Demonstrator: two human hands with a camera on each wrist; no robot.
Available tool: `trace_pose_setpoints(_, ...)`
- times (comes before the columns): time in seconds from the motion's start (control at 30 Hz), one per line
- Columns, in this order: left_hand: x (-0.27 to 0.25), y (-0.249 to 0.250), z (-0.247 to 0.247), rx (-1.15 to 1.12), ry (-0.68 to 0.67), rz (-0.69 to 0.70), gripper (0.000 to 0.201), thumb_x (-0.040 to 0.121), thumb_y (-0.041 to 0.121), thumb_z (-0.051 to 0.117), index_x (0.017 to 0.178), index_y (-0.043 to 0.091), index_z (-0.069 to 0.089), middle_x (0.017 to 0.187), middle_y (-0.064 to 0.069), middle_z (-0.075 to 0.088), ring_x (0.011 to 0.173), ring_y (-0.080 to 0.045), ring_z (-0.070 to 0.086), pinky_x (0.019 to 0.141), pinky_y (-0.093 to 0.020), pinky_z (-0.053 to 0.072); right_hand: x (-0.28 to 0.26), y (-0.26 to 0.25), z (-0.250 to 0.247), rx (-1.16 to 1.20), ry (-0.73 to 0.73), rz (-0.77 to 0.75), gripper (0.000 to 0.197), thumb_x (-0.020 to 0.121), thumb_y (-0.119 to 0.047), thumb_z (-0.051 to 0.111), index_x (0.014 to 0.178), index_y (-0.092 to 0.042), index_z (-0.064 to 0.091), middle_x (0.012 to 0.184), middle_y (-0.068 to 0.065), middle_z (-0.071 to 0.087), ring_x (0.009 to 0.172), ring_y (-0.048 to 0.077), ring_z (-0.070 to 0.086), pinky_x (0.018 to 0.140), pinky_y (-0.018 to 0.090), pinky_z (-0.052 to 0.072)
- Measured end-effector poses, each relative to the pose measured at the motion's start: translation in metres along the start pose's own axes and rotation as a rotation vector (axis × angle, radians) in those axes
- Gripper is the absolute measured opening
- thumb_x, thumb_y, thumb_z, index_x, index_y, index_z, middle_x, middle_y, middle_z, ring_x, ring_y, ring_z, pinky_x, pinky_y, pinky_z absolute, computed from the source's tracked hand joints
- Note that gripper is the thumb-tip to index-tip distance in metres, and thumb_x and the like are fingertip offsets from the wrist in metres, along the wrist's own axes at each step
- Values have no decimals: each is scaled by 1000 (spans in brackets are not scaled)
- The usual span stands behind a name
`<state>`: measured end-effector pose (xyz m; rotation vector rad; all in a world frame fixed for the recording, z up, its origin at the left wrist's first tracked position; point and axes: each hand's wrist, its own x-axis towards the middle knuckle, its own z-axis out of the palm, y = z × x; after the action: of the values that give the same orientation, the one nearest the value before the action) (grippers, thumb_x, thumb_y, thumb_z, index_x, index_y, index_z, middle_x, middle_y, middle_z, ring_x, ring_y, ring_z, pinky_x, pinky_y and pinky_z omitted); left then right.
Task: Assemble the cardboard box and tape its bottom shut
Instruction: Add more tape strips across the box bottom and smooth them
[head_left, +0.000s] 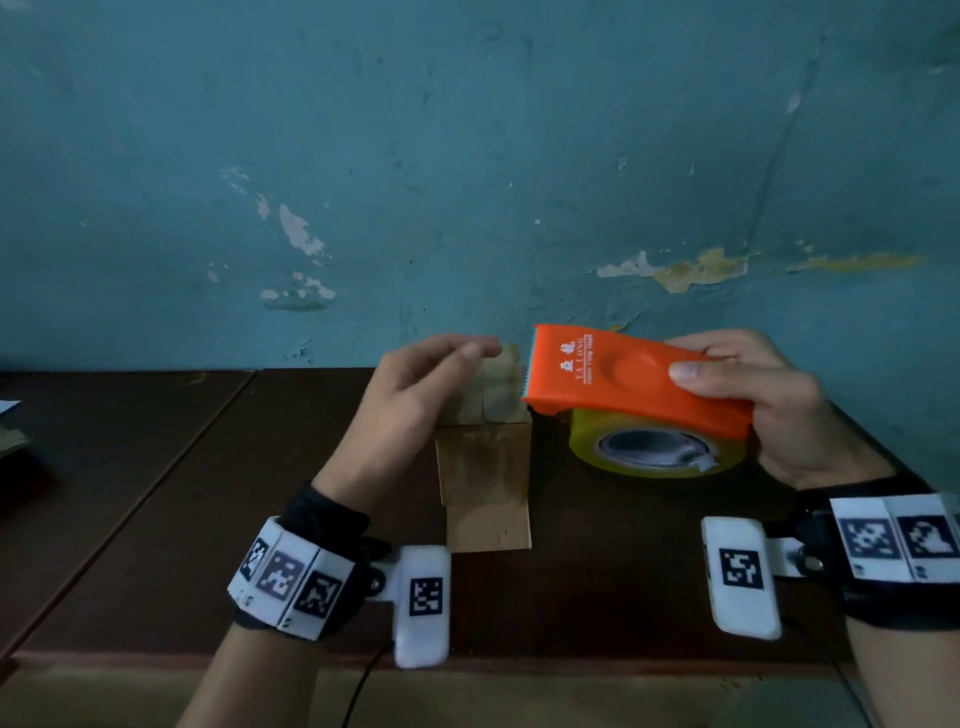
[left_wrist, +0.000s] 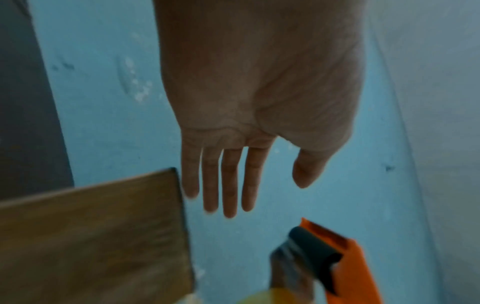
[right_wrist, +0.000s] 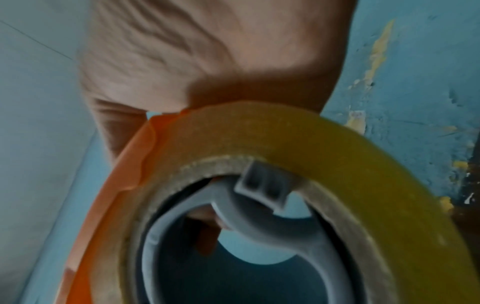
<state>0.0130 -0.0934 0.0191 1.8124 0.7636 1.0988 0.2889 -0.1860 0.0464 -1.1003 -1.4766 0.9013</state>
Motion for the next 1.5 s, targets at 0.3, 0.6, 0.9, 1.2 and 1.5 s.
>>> trace_pose_setpoints(0.3, -10, 25, -2, -344, -225, -158, 54, 83, 43, 61, 102, -7, 71, 86, -24, 74, 74, -26, 75, 65, -29, 63, 3, -12, 24, 5, -112, -60, 76, 71, -44, 76, 89, 27, 55, 76, 47, 48, 66, 65, 46, 60, 51, 37)
trace_pose_setpoints(0.6, -13, 14, -10, -548, -185, -263, 20, 66, 23, 74, 73, 4, 76, 67, -16, 72, 60, -21, 73, 51, -21, 58, 6, -12, 36, 15, -116, -128, 74, 71, -46, 78, 87, 23, 57, 75, 45, 49, 64, 60, 48, 61, 43, 38)
trace_pose_setpoints(0.9, -12, 14, -19, -412, -10, -167, 12, 74, 16, 71, 66, 9, 76, 60, -12, 70, 51, -14, 67, 48, -19, 55, 9, -12, 45, -60, -125, -142, 36, 78, -36, 72, 73, 0, 67, 62, 9, 60, 55, 22, 59, 53, 23, 43)
trace_pose_setpoints(1.2, -11, 13, -17, -382, 20, -174, 19, 76, 13, 70, 82, -5, 69, 62, -12, 72, 52, -15, 69, 49, -19, 56, 10, -9, 40, -85, -109, -168, 39, 78, -37, 73, 70, 0, 64, 60, 17, 54, 53, 30, 54, 51, 29, 39)
trace_pose_setpoints(1.5, -11, 14, -20, -275, 3, -168, 16, 76, 12, 72, 80, -4, 71, 64, -14, 73, 54, -16, 70, 50, -19, 56, 9, -8, 38, -116, -123, -183, 37, 80, -37, 73, 72, -2, 67, 61, 15, 58, 53, 30, 55, 52, 31, 39)
